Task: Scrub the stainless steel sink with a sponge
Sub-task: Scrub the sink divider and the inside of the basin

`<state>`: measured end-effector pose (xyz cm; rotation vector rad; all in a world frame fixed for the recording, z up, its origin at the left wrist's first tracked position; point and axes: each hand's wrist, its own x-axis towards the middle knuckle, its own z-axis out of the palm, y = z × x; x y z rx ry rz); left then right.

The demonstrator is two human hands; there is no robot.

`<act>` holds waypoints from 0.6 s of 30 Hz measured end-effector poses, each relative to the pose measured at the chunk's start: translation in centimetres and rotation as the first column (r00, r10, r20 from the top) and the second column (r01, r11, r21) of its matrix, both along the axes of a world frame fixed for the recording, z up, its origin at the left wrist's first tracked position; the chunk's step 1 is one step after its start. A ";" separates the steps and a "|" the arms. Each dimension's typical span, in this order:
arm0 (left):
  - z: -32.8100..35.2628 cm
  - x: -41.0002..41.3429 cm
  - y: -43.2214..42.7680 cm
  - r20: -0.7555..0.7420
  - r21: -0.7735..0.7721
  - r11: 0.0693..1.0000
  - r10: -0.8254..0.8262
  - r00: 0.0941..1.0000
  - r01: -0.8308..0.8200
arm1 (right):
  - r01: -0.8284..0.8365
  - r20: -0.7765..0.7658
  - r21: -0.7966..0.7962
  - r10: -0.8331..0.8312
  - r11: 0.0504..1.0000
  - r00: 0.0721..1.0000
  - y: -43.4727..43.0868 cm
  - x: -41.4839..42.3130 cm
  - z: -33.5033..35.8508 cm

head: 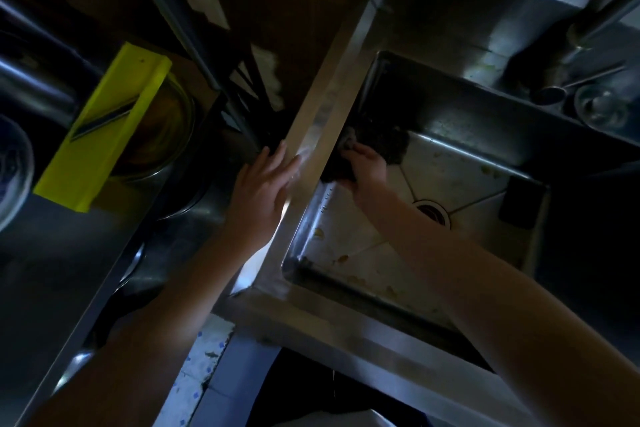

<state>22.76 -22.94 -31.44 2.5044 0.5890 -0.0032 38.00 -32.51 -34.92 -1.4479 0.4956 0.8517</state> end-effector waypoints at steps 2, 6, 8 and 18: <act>0.3 -1.5 -0.8 -0.012 0.022 0.999 0.041 0.999 -0.041 | -0.035 -0.033 -0.004 0.035 0.999 0.999 -1.3 -2.6 -0.3; 0.4 -4.9 -3.2 -0.065 0.077 0.987 0.144 0.988 -0.138 | -0.193 -0.135 -0.037 0.186 0.981 0.973 -4.2 -8.4 -1.0; 0.5 -6.4 -4.5 -0.088 0.110 0.977 0.191 0.978 -0.181 | -0.322 -0.134 -0.070 0.311 0.944 0.941 -5.1 -10.6 -1.5; 0.9 -10.9 -10.8 -0.177 0.194 0.925 0.360 0.916 -0.326 | -0.929 0.164 -0.291 0.968 0.230 0.189 -7.4 -9.3 -1.9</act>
